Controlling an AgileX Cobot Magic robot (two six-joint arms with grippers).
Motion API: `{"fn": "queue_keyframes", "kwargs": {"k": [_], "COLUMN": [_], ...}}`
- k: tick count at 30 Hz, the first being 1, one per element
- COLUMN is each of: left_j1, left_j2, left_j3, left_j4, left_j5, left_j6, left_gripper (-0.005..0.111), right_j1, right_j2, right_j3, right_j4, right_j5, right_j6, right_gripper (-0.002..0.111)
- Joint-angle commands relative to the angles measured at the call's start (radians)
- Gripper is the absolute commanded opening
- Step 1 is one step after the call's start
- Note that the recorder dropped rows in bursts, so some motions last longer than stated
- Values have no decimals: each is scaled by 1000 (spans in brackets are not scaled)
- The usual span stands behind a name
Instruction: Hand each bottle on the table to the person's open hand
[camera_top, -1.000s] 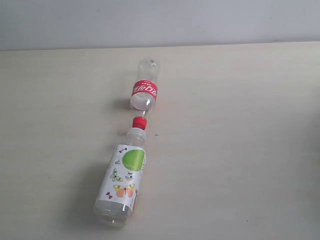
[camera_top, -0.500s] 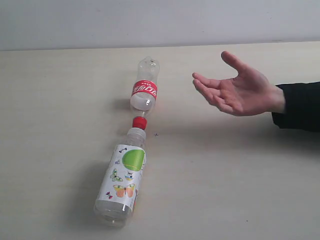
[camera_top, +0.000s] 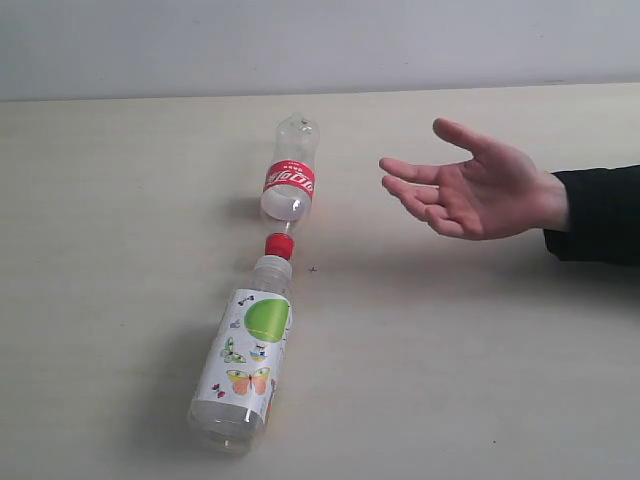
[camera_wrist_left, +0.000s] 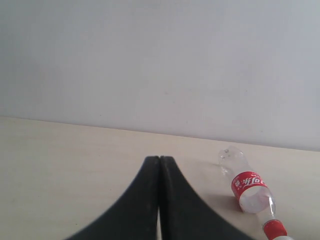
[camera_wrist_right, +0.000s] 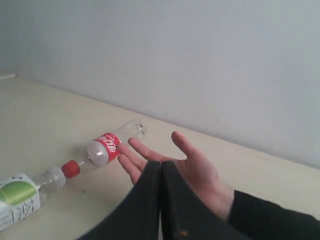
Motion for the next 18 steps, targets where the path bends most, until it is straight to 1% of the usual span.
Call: {"fn": "queue_keyframes", "kwargs": {"k": [1, 18], "left_j1": [2, 2], "left_j2": [-6, -6], "left_j3": [4, 4], "left_j4": [3, 3], "left_j5": [1, 1], "left_j6": [1, 1], "left_gripper": [0, 0], "right_j1": [1, 1], "right_j2": [-4, -4], "right_j3": [6, 11], "right_j4": [-7, -7], "right_j5": [97, 96], "right_j6": [0, 0], "right_gripper": [0, 0]}}
